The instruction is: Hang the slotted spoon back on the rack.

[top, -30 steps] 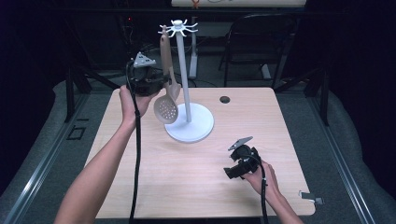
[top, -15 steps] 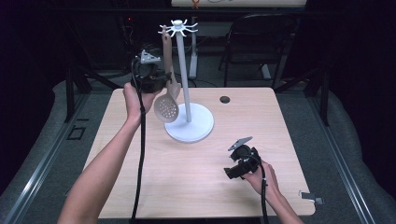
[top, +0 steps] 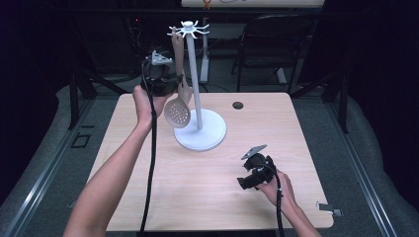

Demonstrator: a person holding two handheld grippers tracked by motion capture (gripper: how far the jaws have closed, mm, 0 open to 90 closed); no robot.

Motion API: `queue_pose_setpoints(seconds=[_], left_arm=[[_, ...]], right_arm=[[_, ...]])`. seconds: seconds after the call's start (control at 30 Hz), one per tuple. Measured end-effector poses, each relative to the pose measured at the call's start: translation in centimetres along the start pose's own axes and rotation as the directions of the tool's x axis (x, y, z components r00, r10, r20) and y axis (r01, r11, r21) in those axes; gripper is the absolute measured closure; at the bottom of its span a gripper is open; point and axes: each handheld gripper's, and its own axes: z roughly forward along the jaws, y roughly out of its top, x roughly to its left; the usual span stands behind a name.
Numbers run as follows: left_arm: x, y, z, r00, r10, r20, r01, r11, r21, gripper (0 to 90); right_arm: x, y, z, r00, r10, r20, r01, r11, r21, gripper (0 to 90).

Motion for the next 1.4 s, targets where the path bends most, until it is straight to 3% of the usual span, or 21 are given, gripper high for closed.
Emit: queue_pose_setpoints(seconds=[0.53,0.9,1.03,1.23,1.4], left_arm=[[0.2,-0.2,1.0,1.0,-0.006,0.005,0.005,0.9999,0.01,75.2],[0.5,-0.3,0.6,0.9995,-0.004,0.032,0.004,1.0,0.0,71.9],[0.7,-0.3,0.1,0.9993,0.003,0.038,-0.003,1.0,0.003,66.9],[1.0,-0.5,-0.3,0.999,-0.008,0.044,0.007,0.9997,0.024,47.2],[1.0,-1.1,-0.4,0.9994,0.013,0.031,-0.015,0.9981,0.059,33.5]], right_arm=[[-0.1,0.0,0.0,1.0,-0.004,-0.005,0.004,1.0,0.006,15.3],[0.0,0.0,0.0,1.0,0.002,-0.008,-0.002,1.0,-0.001,15.3],[0.0,0.0,0.0,0.9999,0.006,-0.011,-0.006,1.0,-0.007,15.3],[0.1,0.0,-0.1,0.9999,0.004,-0.011,-0.004,0.9998,-0.021,15.3],[0.1,0.0,-0.2,0.9999,0.008,-0.013,-0.008,0.9997,-0.024,15.3]])
